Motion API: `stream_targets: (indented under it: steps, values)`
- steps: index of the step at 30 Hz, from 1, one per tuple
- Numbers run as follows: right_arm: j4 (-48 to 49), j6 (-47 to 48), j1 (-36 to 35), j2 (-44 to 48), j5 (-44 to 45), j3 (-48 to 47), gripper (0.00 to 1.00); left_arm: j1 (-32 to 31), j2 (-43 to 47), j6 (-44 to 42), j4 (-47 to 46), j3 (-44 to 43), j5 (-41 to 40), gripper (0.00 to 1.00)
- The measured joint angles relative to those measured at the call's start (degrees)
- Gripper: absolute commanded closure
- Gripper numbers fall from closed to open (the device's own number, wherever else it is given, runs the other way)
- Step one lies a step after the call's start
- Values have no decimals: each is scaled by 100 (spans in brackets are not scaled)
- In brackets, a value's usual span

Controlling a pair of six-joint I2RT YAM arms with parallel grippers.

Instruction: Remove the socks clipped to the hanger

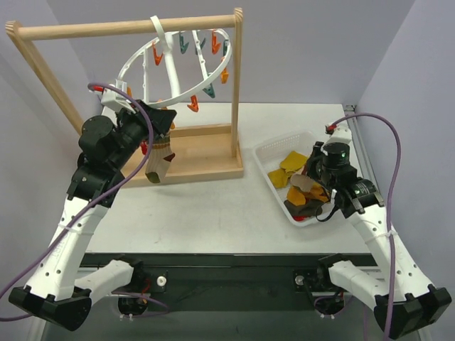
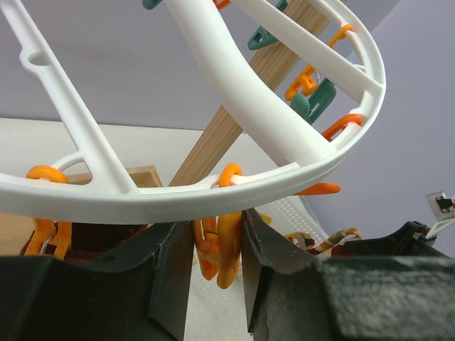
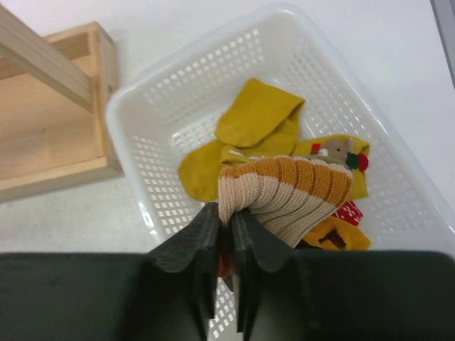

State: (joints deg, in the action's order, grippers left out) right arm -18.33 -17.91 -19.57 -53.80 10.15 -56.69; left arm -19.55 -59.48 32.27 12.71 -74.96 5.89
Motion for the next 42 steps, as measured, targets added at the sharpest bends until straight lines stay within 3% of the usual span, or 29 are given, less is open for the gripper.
stream_targets:
  steps: [1,5,13,17,21,26,38,42]
  values:
    - [-76,-2,98,-42,-11,26,63,-15,2,-20,0,-22,11,91]
    - [-280,85,297,-313,-50,55,36,-66,0,-87,22,-111,57,91]
    - [-400,251,50,-957,-459,-85,16,-116,-2,-79,15,-319,190,91]
    - [-61,505,-933,-1239,-656,-330,11,-136,-11,-2,9,-330,223,91]
    - [1040,667,-1897,-1587,-1318,-365,7,-146,-24,52,9,-330,254,91]
    - [2562,774,-2594,-2378,-1967,-437,6,-212,-22,122,-9,-330,254,91]
    - [5626,57,-3003,-4533,-2828,-719,2,-326,-22,212,-39,-332,249,91]
    - [6411,-361,-3038,-4988,-3056,-721,7,-365,-20,223,-48,-332,245,91]
